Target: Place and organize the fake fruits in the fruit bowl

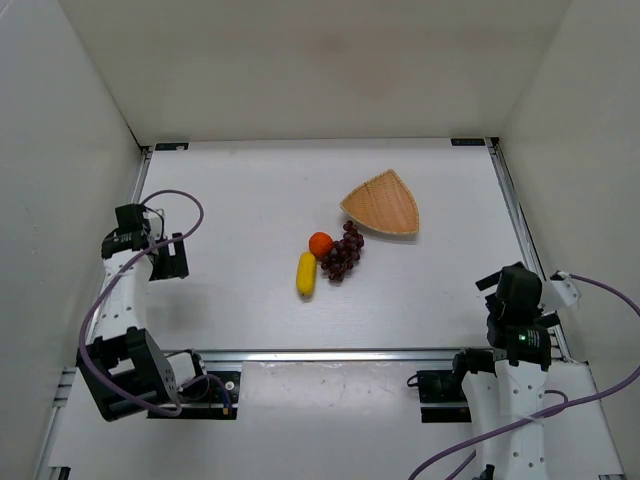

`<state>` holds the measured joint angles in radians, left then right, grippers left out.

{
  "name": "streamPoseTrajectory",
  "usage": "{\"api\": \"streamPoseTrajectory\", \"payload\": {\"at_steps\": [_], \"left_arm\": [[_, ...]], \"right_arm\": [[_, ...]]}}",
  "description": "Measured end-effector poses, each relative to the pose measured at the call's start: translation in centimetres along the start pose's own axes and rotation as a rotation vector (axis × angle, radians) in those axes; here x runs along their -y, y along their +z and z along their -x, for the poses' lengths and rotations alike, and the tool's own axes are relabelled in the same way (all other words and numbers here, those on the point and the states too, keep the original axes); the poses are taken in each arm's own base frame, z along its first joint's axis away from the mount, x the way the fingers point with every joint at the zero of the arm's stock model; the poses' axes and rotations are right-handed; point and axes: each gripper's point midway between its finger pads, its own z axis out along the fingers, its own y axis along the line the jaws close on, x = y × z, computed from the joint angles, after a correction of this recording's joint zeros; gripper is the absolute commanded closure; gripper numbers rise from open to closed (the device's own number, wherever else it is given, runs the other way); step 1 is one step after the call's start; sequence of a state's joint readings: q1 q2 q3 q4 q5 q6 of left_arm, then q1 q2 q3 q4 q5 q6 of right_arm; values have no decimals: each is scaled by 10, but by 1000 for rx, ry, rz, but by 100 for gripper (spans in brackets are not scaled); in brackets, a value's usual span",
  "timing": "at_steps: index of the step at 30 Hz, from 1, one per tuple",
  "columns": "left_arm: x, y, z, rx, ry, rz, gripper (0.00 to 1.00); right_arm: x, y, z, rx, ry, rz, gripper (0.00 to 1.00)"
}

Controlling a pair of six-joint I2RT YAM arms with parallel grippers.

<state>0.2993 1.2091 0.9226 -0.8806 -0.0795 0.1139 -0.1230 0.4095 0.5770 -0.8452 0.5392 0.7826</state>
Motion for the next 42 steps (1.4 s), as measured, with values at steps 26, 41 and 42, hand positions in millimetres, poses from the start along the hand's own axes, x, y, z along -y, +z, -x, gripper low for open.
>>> {"api": "streamPoseTrajectory", "payload": {"at_steps": [26,41,42], "left_arm": [[13,-7,8,67,-2,-73,0],[13,-7,8,66,-2,-73,0],[13,-7,8,66,-2,-73,0]], "right_arm": [[-269,-85,-207,-630,-766,646,1],[-281,-47,-275,-793,-673,431,29],[-281,-47,-275,-798,-664,427,43]]}}
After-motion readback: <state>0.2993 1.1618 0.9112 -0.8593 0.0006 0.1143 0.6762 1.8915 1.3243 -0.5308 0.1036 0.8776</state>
